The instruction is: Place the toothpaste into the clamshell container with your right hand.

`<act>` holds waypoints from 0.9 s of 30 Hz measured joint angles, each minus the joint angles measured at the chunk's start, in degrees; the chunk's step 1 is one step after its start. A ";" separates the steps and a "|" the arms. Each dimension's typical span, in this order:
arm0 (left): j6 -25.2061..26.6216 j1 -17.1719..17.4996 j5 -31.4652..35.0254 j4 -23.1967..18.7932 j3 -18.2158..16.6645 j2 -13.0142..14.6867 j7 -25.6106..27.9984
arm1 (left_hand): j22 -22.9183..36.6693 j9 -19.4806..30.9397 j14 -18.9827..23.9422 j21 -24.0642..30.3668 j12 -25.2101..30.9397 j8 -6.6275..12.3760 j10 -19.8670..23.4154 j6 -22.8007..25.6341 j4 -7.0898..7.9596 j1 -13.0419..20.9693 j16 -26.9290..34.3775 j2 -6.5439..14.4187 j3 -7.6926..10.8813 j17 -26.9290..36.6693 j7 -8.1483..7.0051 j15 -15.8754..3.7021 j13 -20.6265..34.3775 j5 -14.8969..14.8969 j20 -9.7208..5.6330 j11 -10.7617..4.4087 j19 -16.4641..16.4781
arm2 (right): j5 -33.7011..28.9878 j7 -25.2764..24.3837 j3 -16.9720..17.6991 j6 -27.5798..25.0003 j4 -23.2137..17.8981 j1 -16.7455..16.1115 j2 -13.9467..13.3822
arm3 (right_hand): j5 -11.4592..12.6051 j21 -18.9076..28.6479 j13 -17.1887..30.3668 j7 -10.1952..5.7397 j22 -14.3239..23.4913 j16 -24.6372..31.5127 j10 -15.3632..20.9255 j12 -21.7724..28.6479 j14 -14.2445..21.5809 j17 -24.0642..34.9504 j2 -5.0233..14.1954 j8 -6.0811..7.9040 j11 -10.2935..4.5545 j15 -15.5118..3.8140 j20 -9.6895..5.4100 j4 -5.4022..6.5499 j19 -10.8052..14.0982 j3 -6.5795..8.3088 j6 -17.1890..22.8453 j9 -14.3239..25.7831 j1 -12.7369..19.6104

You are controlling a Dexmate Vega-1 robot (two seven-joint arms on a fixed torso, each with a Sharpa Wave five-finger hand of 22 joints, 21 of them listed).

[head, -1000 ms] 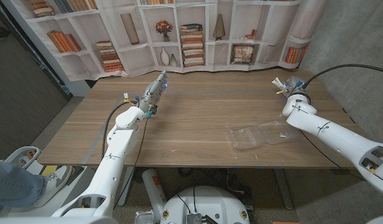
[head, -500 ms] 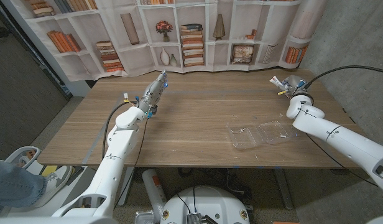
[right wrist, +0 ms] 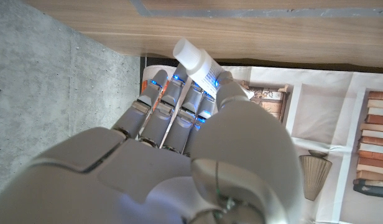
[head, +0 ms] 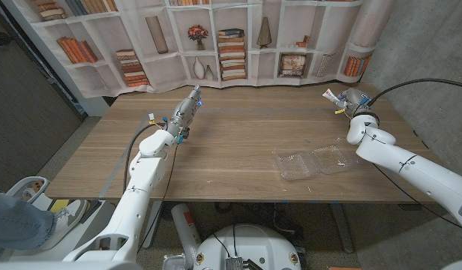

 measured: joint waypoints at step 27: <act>0.26 -0.39 0.11 -0.30 -0.37 0.84 -0.38 | -0.01 0.00 0.00 0.00 0.00 0.00 0.01 0.00 -0.18 0.31 0.00 0.31 -0.18 0.00 0.00 0.00 0.00 0.00 0.00 0.01 0.00 | -0.87 -0.99 3.85 8.04 -5.42 -5.70 -3.36 | 0.02 -0.21 0.26 -0.53 0.29 0.00 -0.31 -0.22 -0.51 0.27 -0.23 -0.06 -0.31 0.31 -0.21 0.24 -0.20 -0.40 0.55 0.02 0.97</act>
